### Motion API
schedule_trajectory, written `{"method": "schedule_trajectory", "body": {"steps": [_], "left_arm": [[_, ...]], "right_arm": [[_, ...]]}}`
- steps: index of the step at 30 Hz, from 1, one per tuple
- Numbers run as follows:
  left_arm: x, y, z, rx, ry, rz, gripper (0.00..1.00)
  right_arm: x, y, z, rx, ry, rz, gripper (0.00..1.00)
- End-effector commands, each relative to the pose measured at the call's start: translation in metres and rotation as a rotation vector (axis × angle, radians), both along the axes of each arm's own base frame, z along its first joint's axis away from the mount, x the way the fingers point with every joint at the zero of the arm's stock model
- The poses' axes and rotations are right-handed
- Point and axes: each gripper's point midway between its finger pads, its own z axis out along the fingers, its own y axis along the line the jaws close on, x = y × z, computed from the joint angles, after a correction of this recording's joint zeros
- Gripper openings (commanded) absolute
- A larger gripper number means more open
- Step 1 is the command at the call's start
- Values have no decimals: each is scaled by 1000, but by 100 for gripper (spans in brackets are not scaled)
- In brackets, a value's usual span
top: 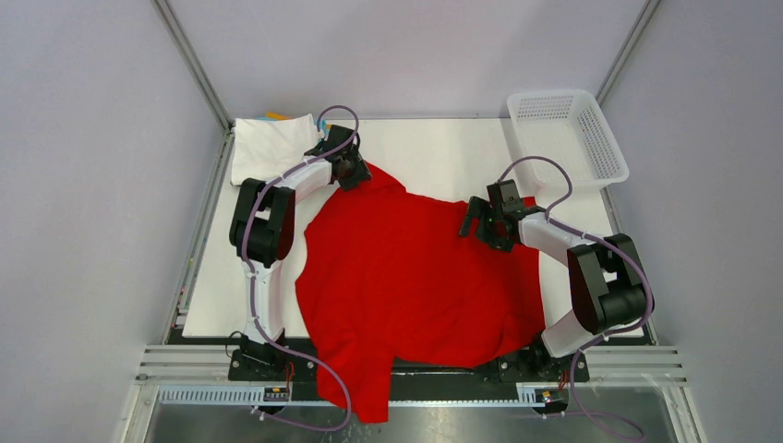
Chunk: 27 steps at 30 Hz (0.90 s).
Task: Fold and stack the t-shirts
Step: Flatten out the tshirt
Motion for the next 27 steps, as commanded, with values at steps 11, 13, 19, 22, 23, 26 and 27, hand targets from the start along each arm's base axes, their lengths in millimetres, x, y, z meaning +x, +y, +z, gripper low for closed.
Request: {"method": "schedule_trajectory", "body": {"steps": [11, 13, 19, 22, 23, 26, 27], "left_arm": [[3, 1, -14, -5, 28, 14, 39], [6, -5, -12, -33, 22, 8, 34], [16, -17, 9, -106, -53, 8, 21], [22, -18, 10, -108, -58, 16, 10], [24, -20, 10, -116, -59, 14, 1], [30, -28, 17, -153, -86, -1, 0], [34, -30, 21, -164, -102, -3, 0]], "right_arm": [[8, -2, 2, -25, -3, 10, 100], [8, -2, 2, -26, -1, 11, 99], [9, -7, 1, -53, 5, 3, 100], [9, -6, 1, -52, 7, 6, 99], [8, -7, 0, -54, 9, 7, 100], [8, -9, -1, -63, 12, 4, 100], [8, -8, -1, -62, 12, 4, 99]]}}
